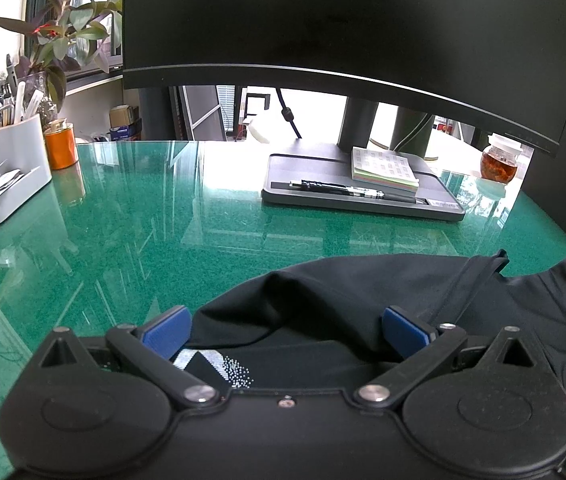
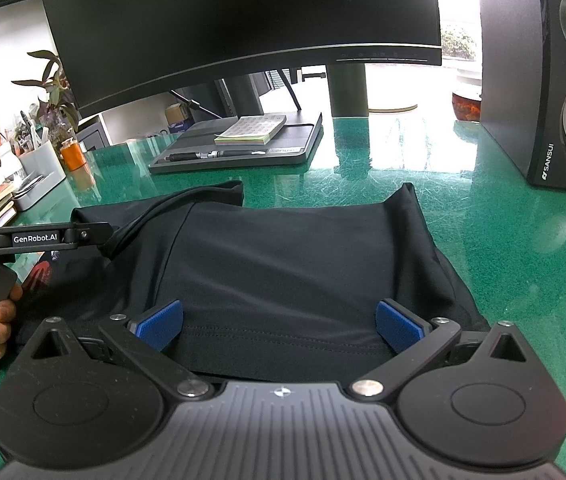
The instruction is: Fold clothes
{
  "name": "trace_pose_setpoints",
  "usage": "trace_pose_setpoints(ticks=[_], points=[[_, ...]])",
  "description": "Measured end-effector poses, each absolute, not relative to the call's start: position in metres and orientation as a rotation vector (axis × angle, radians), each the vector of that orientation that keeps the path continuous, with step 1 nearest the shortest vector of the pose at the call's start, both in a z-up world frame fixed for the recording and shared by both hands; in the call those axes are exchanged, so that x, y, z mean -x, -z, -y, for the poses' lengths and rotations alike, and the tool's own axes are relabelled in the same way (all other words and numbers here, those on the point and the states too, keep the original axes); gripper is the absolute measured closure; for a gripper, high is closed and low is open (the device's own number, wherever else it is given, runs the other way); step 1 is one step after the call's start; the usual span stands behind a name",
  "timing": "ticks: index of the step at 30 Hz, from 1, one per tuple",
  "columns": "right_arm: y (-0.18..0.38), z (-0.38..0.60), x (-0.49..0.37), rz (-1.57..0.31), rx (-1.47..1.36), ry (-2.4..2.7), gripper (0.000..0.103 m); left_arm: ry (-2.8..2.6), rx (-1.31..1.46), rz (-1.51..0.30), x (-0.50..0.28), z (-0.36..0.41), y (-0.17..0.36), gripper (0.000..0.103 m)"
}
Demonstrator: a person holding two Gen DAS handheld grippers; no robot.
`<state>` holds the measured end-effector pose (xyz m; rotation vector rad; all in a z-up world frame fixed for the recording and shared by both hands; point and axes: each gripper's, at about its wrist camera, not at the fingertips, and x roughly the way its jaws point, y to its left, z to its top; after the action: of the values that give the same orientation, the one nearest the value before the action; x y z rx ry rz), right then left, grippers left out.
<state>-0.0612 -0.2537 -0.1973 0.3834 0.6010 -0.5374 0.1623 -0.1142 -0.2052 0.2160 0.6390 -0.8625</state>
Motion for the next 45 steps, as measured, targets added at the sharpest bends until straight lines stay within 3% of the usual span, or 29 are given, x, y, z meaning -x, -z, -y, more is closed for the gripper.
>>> trace_pose_setpoints(ticks=[45], points=[[0.1976,0.2494,0.0588,-0.614,-0.353,0.544,0.0,0.79,-0.17,-0.624,-0.1659,0.1075,0.1996,0.0]])
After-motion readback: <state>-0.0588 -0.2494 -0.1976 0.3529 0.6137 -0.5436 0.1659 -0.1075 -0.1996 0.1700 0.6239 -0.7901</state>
